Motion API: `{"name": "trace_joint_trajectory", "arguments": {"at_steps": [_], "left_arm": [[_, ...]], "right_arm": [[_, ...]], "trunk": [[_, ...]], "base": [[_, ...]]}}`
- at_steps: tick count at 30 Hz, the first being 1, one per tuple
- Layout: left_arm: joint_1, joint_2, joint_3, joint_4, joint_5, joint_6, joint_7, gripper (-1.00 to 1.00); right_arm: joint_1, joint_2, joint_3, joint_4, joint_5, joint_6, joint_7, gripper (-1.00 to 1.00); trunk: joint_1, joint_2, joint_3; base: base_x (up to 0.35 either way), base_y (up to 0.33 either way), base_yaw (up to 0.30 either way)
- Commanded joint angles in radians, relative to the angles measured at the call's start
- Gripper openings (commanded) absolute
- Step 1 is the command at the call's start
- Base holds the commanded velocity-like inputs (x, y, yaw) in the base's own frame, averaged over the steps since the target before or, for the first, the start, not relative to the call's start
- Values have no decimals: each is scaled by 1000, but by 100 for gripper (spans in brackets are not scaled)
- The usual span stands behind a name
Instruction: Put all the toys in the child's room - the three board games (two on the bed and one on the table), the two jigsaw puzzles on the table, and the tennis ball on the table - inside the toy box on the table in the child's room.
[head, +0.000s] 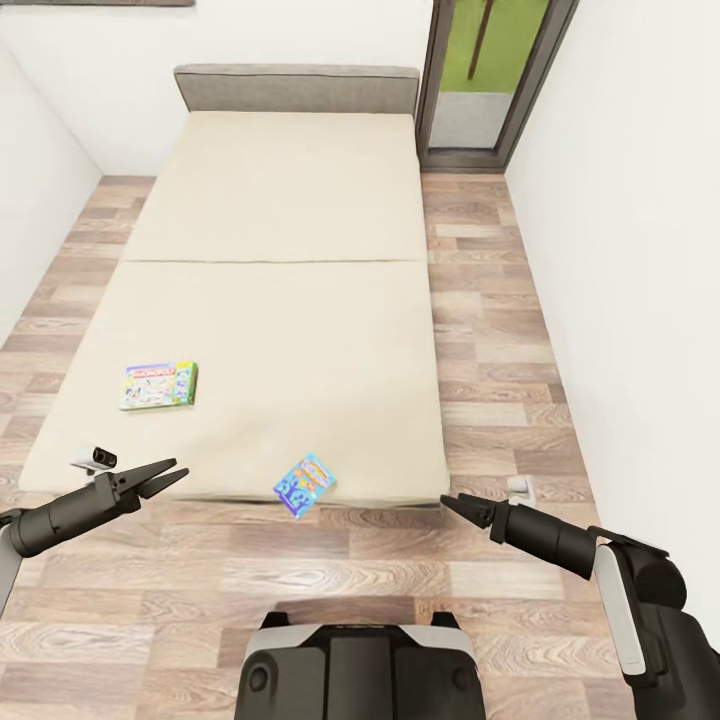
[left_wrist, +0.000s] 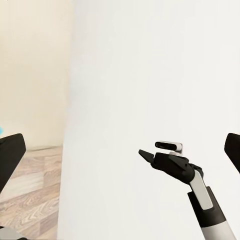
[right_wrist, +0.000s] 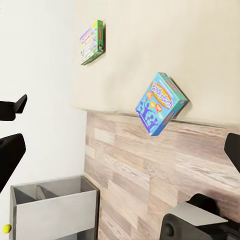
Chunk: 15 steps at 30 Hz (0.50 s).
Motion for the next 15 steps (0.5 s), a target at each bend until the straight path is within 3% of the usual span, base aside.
{"name": "trace_joint_trajectory", "arguments": {"at_steps": [1, 15], "left_arm": [[0, 0, 0, 0, 2, 9, -2, 100], [0, 0, 1, 1, -5, 8, 0, 100]], "right_arm": [[0, 0, 0, 0, 0, 4, 3, 100], [0, 1, -1, 0, 0, 4, 3, 100]], "trunk": [[1, -1, 1], [1, -1, 24]], "base": [[0, 0, 0], [0, 0, 0]]}}
